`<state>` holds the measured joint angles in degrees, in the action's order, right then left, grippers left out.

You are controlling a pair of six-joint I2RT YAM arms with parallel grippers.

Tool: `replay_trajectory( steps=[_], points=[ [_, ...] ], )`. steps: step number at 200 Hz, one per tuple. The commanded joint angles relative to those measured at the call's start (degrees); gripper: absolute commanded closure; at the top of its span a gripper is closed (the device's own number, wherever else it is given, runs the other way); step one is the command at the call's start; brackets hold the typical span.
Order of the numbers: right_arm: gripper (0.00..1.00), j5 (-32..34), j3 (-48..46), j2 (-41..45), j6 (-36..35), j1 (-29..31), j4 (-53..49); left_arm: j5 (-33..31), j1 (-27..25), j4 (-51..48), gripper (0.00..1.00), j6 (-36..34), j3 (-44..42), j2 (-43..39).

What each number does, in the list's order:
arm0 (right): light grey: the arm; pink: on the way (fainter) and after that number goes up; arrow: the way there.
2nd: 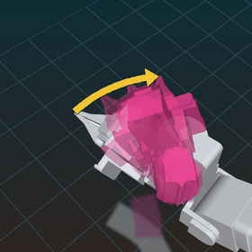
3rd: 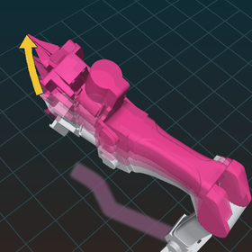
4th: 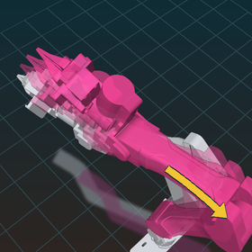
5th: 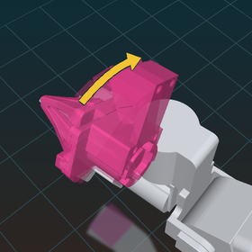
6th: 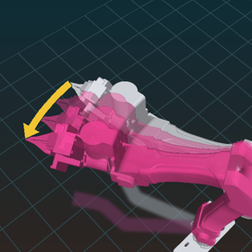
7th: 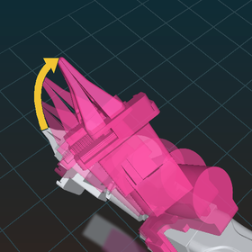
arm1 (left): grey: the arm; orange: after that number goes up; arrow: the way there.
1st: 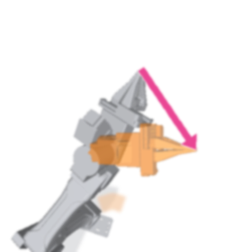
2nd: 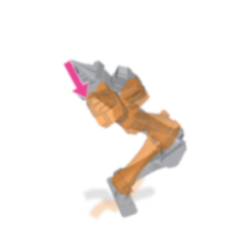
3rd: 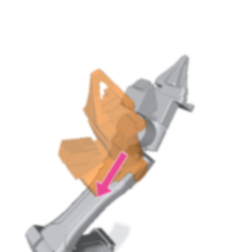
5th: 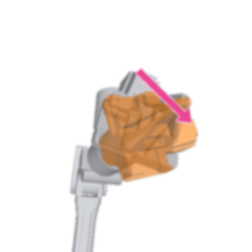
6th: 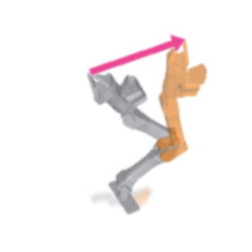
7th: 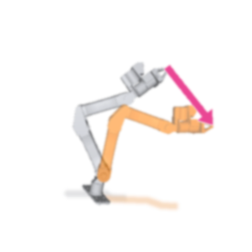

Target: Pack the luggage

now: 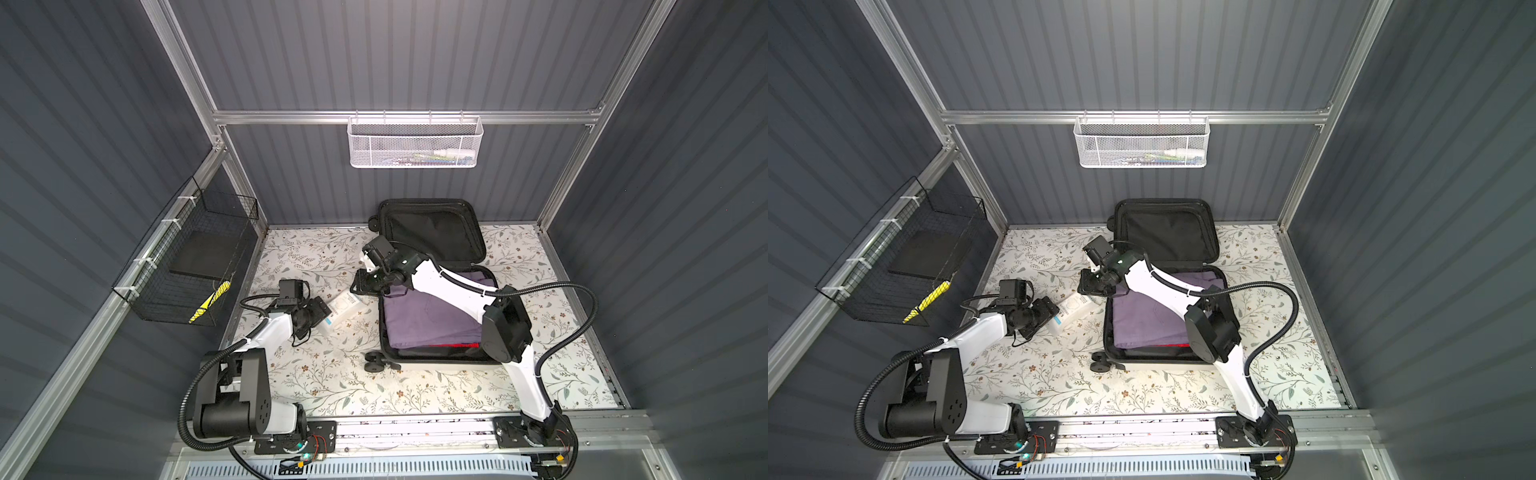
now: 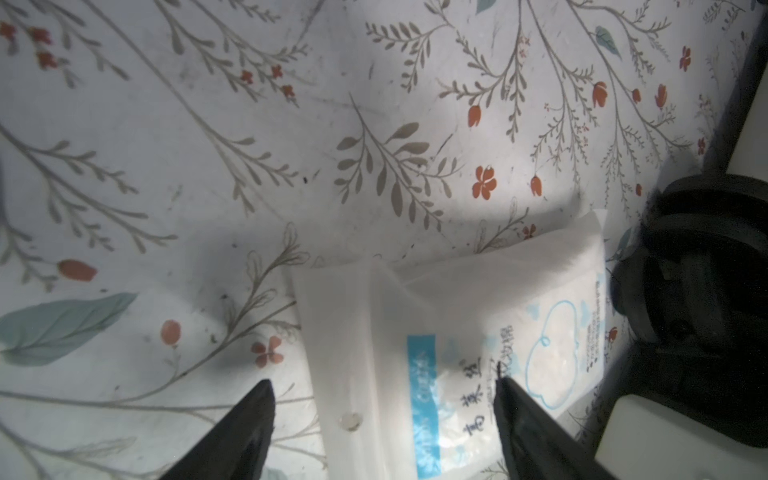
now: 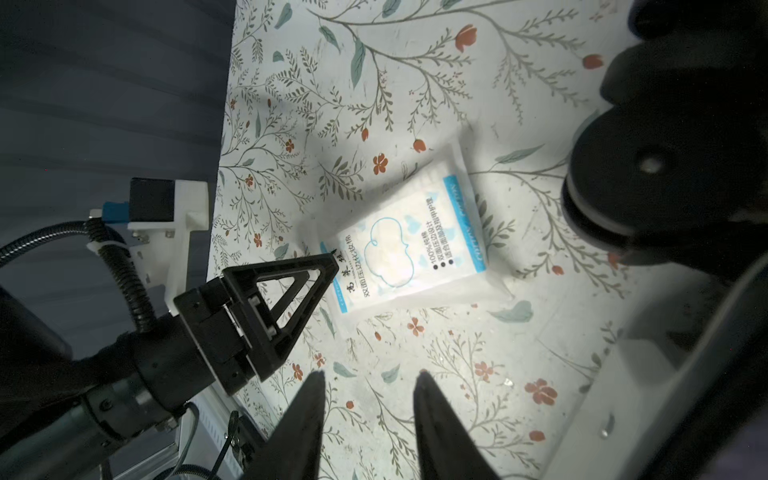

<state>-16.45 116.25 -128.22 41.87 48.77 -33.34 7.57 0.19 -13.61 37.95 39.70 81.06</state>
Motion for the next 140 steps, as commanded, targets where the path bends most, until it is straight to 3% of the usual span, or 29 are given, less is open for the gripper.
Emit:
replay_trajectory(
  steps=[1,70,140],
  points=[
    [0.62,0.4,3.9,-3.1,1.1,-0.3,-3.1,1.7,0.6,3.6,0.17,0.7,-1.9,0.6],
    [0.64,-0.3,11.3,-11.5,3.8,-0.3,-5.2,3.3,1.0,10.9,0.23,2.2,-5.9,0.6],
    [0.63,-1.3,13.4,-14.9,4.8,-0.3,-6.4,4.8,0.9,14.9,0.45,2.3,-7.7,-1.8]
  ],
)
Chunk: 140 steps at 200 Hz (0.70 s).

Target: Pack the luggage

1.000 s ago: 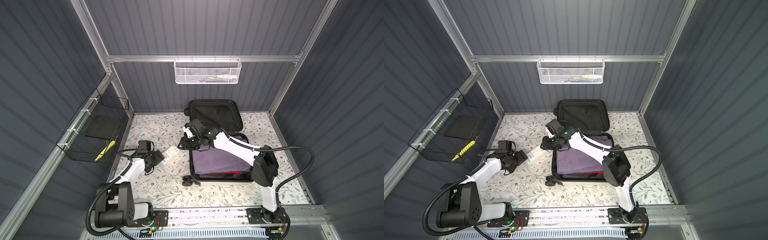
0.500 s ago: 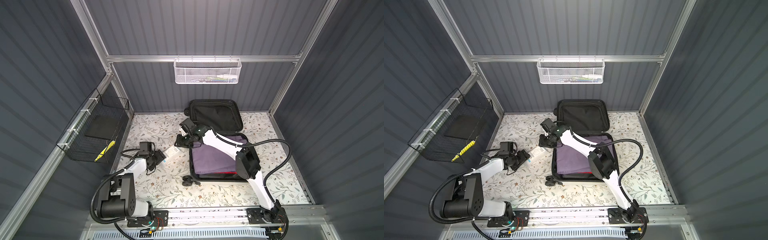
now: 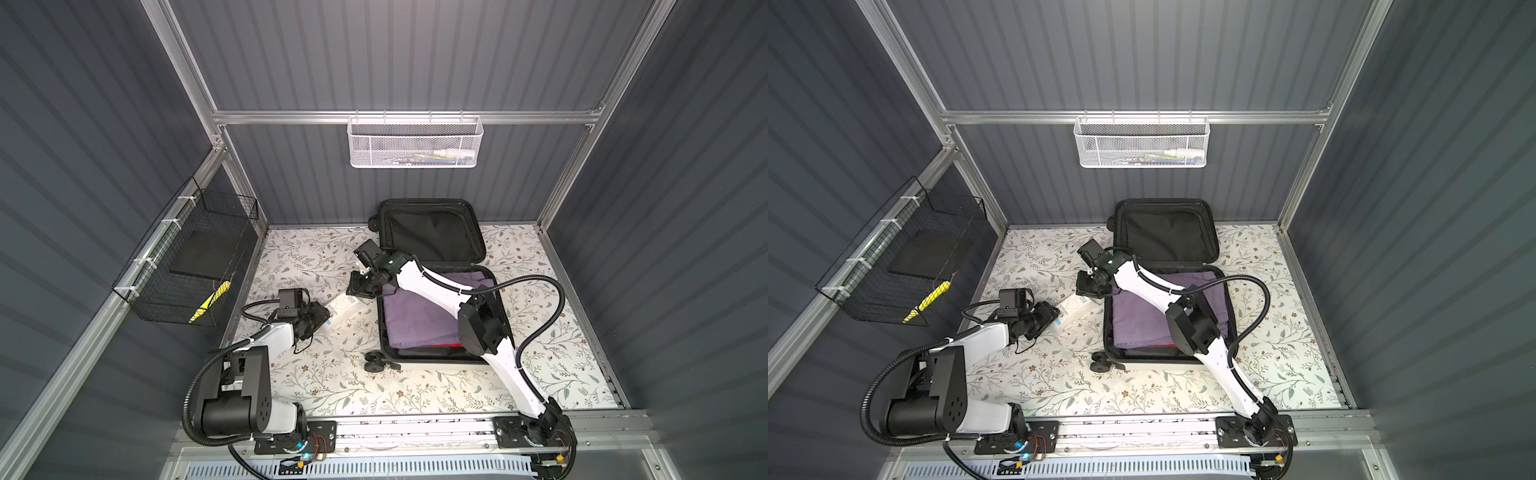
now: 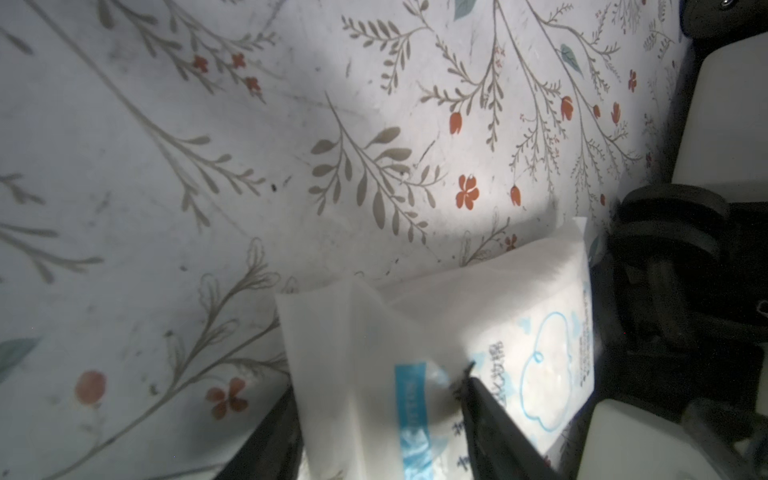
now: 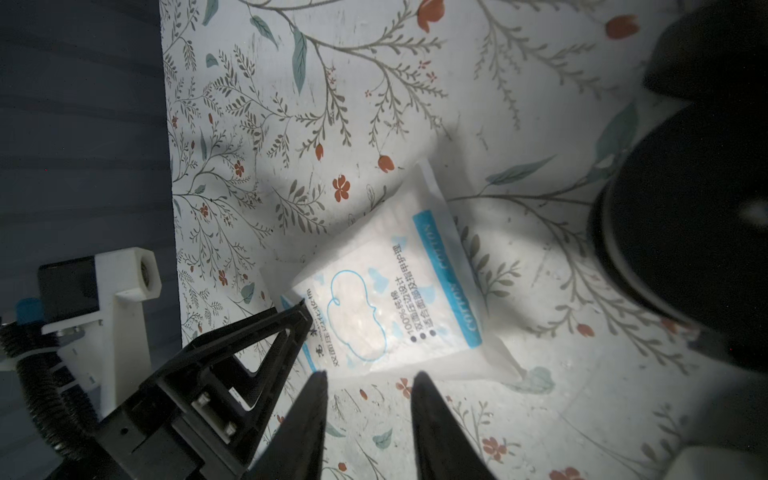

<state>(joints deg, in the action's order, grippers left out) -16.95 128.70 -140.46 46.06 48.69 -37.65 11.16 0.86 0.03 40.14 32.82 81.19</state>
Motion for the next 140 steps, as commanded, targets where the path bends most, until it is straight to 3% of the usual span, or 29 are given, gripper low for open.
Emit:
replay_trajectory(
  steps=[1,33,102,140],
  points=[
    [0.63,-0.8,0.9,-2.7,0.6,-0.2,-2.1,1.3,0.3,1.3,0.45,0.1,-0.9,-2.0],
    [0.63,-0.8,0.6,-2.9,0.6,-0.2,-2.2,1.3,0.3,0.4,0.57,-0.3,-0.6,-3.4],
    [0.63,-1.0,0.1,-2.6,0.4,-0.1,-2.4,2.3,0.3,-0.5,0.94,-0.7,0.2,-4.1],
    [0.63,-1.0,-0.4,-2.3,0.3,-0.2,-2.3,2.9,0.3,-0.6,1.0,-1.2,0.8,-3.6]
  ],
)
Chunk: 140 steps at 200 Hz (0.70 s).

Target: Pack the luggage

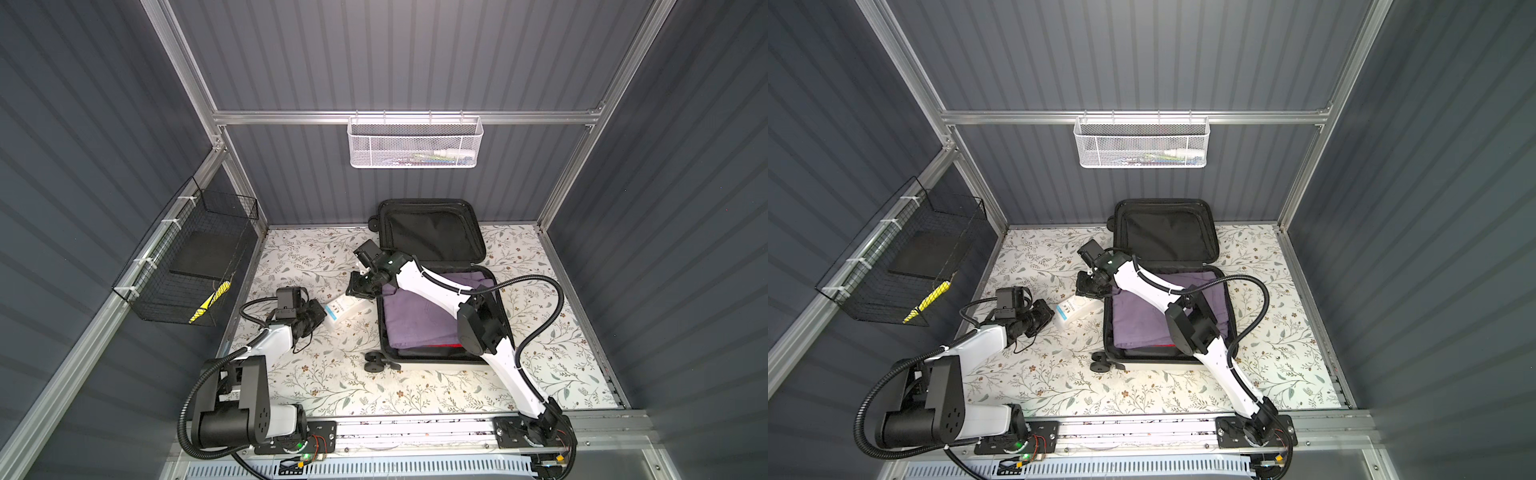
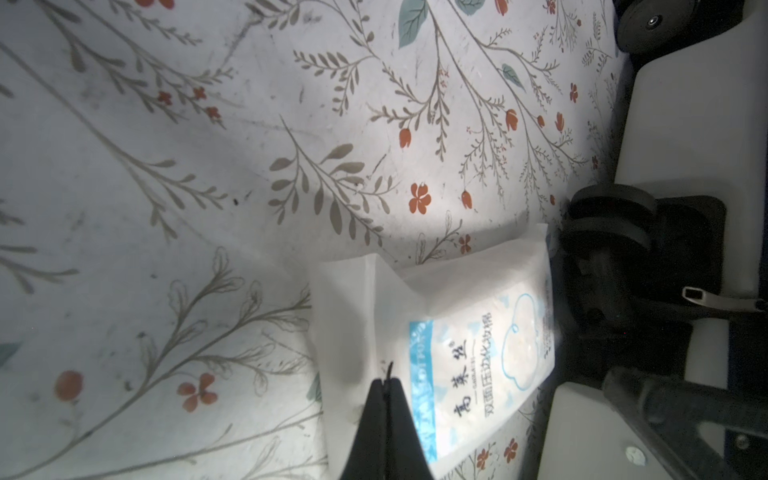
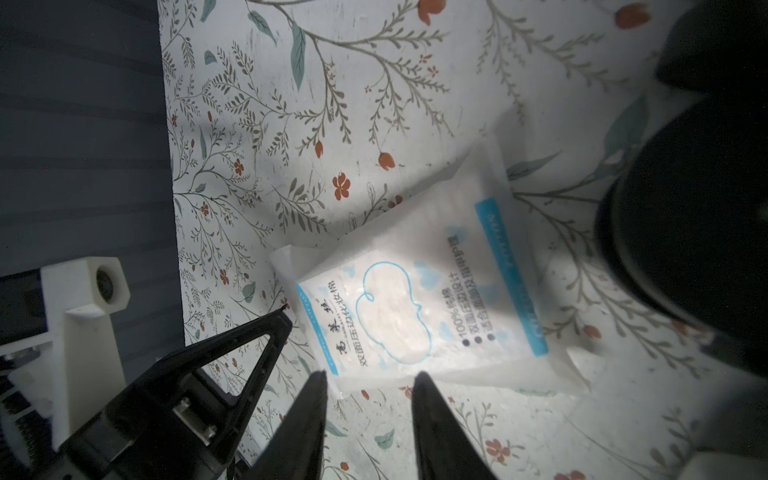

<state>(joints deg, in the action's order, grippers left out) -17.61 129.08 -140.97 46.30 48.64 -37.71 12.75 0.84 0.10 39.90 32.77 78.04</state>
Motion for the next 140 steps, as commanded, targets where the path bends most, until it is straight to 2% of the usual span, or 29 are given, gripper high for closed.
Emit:
replay_trajectory(
  steps=[1,7,14,22,36,46,73,92,140],
  points=[
    [0.63,-0.4,-0.8,-1.8,0.0,-0.2,-2.3,1.3,0.3,-0.8,1.0,-1.0,0.9,-0.4],
    [0.63,-0.4,-0.9,-1.8,-0.1,-0.2,-2.3,1.1,0.3,-1.2,1.0,-1.1,1.0,-0.5],
    [0.63,-0.2,-0.9,-1.6,-0.2,-0.2,-2.3,0.7,0.3,-1.4,0.93,-1.3,1.0,-0.7],
    [0.63,-0.2,-0.8,-1.7,-0.2,-0.2,-2.2,-0.2,0.3,-1.8,0.78,-1.3,0.7,-1.0],
    [0.63,-0.1,-0.8,-1.7,-0.1,-0.4,-2.3,-1.5,0.3,-2.6,0.47,-1.6,0.6,-1.6],
    [0.63,0.0,-0.8,-1.8,0.0,-0.5,-2.2,-2.8,0.3,-3.6,0.32,-2.1,0.9,-1.6],
    [0.63,0.3,-0.8,-1.8,0.0,-0.8,-2.8,-5.6,0.4,-5.9,0.07,-3.2,2.1,-1.2],
    [0.63,0.5,-0.8,-1.9,-0.1,-0.9,-3.1,-6.7,0.6,-6.8,0.0,-4.1,2.8,0.0],
    [0.64,0.8,-0.7,-2.2,-0.2,-1.1,-4.2,-5.1,0.8,-3.6,0.0,-6.4,4.2,5.2]
  ],
)
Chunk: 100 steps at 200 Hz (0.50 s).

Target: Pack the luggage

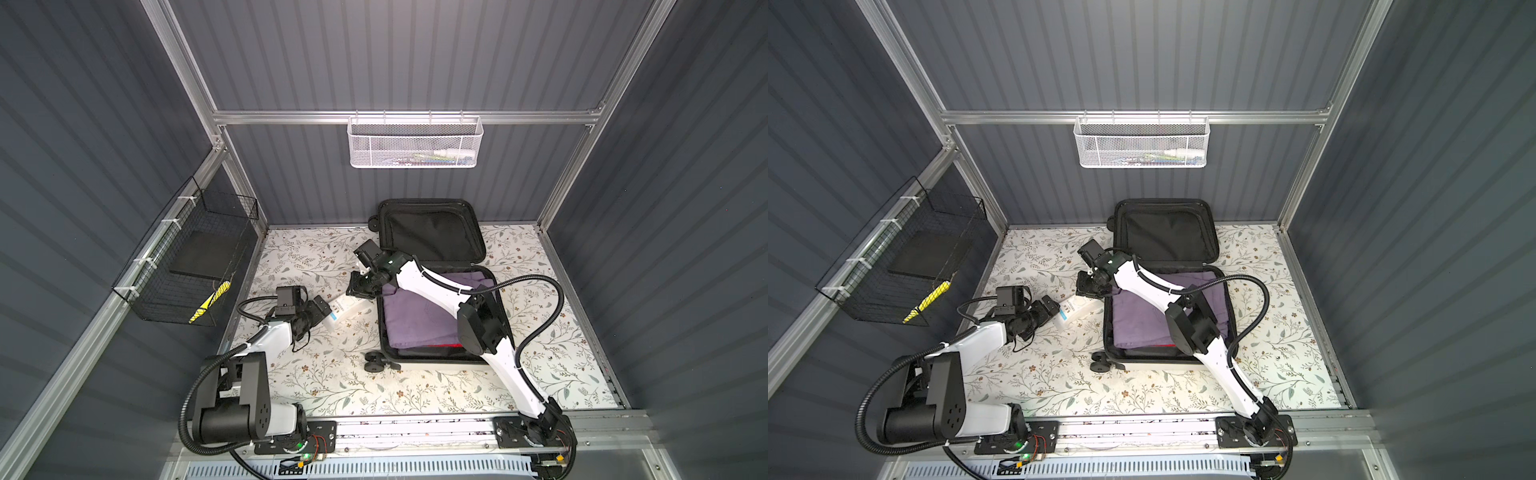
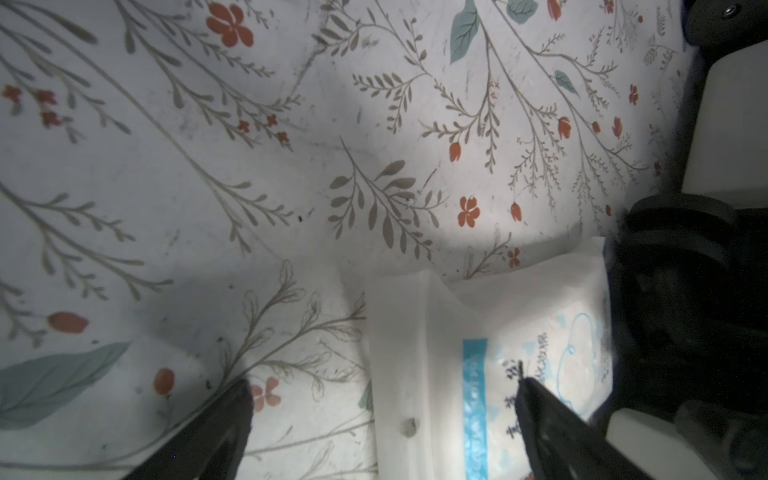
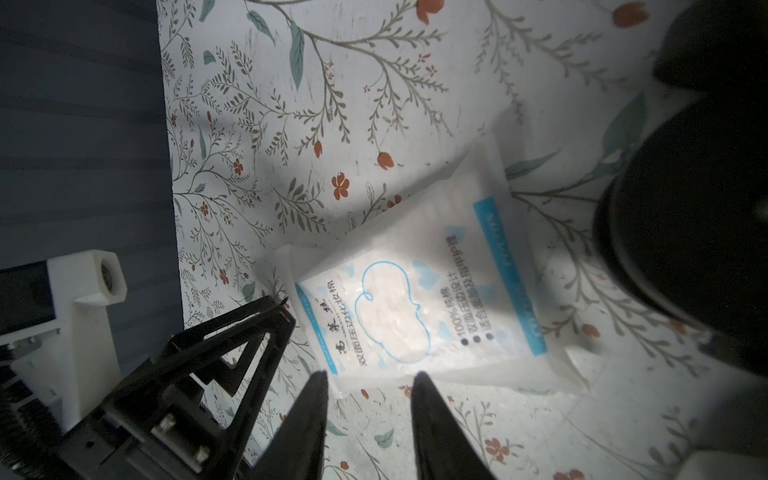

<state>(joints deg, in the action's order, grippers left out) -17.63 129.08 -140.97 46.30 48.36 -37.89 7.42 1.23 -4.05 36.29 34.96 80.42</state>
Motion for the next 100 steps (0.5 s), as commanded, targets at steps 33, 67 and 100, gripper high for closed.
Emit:
replay_trajectory(
  steps=[33,67,100],
  points=[
    [0.64,1.0,-0.5,-2.6,-0.2,-0.9,-4.9,3.0,0.5,3.4,0.04,-5.4,3.7,6.5],
    [0.64,1.1,-0.1,-3.2,-0.2,-1.0,-5.3,6.2,0.5,7.4,0.13,-5.8,3.7,9.6],
    [0.65,1.3,0.6,-3.8,-0.3,-1.1,-6.0,8.5,0.5,12.3,0.24,-4.6,1.8,10.6]
  ],
)
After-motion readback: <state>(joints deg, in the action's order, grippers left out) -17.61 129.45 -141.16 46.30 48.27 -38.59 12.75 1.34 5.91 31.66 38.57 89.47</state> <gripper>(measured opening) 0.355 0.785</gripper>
